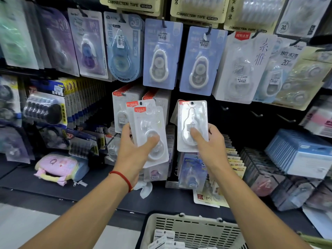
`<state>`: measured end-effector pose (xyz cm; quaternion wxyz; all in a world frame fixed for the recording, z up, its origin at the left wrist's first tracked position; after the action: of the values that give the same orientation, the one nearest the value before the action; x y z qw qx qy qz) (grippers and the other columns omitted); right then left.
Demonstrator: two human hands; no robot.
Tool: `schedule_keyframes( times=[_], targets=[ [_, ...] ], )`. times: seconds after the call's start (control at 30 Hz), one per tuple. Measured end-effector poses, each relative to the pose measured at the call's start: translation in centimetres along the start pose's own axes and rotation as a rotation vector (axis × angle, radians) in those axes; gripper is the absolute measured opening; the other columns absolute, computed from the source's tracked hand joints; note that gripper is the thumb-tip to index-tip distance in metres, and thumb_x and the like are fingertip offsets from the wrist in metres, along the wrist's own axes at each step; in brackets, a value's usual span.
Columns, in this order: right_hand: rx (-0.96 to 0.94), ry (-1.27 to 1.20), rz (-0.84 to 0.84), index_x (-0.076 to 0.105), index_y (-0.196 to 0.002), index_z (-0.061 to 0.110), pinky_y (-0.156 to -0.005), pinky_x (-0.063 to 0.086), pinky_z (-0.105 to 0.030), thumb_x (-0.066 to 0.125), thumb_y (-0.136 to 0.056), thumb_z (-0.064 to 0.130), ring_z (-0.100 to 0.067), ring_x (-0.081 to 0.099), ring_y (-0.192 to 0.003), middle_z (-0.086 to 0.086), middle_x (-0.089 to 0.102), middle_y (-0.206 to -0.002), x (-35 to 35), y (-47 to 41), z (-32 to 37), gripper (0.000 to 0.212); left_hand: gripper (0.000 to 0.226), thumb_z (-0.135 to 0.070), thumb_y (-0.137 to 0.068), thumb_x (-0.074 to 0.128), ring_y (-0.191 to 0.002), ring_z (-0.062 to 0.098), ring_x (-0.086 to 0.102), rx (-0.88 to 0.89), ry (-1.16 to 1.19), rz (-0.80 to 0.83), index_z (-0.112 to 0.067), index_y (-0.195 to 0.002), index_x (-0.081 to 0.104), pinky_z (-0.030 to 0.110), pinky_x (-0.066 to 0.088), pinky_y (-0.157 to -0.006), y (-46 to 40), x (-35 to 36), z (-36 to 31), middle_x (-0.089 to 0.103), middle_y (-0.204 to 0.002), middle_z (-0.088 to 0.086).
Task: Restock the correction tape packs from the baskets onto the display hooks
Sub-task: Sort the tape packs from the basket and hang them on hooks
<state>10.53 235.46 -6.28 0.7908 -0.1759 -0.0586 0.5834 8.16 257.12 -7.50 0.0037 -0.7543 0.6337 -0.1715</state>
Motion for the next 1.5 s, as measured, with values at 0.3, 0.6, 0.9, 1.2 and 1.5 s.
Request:
schedule_keyframes(
  times=[0.3, 0.6, 0.9, 1.2, 1.5],
  targets=[
    [0.003, 0.536, -0.057, 0.042, -0.153, 0.020, -0.101, 0.048, -0.039, 0.059, -0.099, 0.058, -0.022, 0.051, -0.133, -0.001, 0.050, -0.145, 0.0, 0.4, -0.1, 0.068, 0.057, -0.036, -0.077, 0.090, -0.104, 0.000, 0.073, 0.044, -0.047, 0.002, -0.038, -0.124, 0.058, 0.030, 0.057, -0.090, 0.1, 0.1, 0.1, 0.075, -0.114, -0.021],
    [-0.044, 0.217, 0.393, 0.075, -0.110, 0.023, -0.090, 0.059, -0.034, 0.074, -0.096, 0.042, -0.010, 0.075, -0.097, 0.009, 0.080, -0.102, 2.3, 2.2, 0.1, 0.024, 0.064, -0.038, -0.077, 0.090, -0.110, 0.015, 0.075, -0.040, 0.010, 0.085, -0.033, -0.132, 0.056, 0.041, 0.062, -0.087, 0.6, 1.1, 0.2, 0.076, -0.121, -0.008],
    [0.107, 0.012, -0.079, 0.064, -0.109, 0.025, -0.081, 0.057, -0.037, 0.069, -0.096, 0.039, -0.017, 0.072, -0.098, 0.004, 0.074, -0.106, 0.6, 1.1, -0.5, 0.020, 0.046, -0.004, -0.091, 0.070, -0.089, 0.024, 0.079, -0.135, 0.033, 0.014, -0.039, -0.119, 0.061, 0.041, 0.063, -0.060, -0.2, 0.3, 0.7, 0.076, -0.105, -0.012],
    [0.017, 0.085, -0.176, 0.066, -0.105, 0.026, -0.080, 0.059, -0.042, 0.073, -0.092, 0.043, -0.018, 0.073, -0.090, 0.006, 0.077, -0.094, 0.9, 1.8, 0.2, 0.022, 0.044, -0.004, -0.092, 0.065, -0.094, 0.022, 0.077, -0.080, 0.031, 0.009, -0.041, -0.115, 0.061, 0.055, 0.066, -0.068, 0.0, 0.7, 0.3, 0.073, -0.114, -0.006],
    [0.049, 0.456, -0.099, 0.048, -0.147, 0.019, -0.104, 0.049, -0.043, 0.062, -0.099, 0.054, -0.020, 0.056, -0.128, 0.001, 0.057, -0.140, 0.7, 1.7, -0.3, 0.061, 0.044, -0.003, -0.095, 0.070, -0.098, 0.021, 0.077, -0.084, 0.025, 0.044, -0.036, -0.121, 0.057, 0.048, 0.066, -0.069, 0.0, 0.9, 0.7, 0.075, -0.110, -0.005]
  ],
)
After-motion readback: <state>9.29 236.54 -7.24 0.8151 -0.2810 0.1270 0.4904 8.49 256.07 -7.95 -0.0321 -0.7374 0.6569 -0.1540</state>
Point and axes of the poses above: each hand's wrist, its own y-axis away from the middle knuckle, its own x-axis out of the palm, z = x × y, the point moved 1 cm from there along -y, towards the middle knuckle
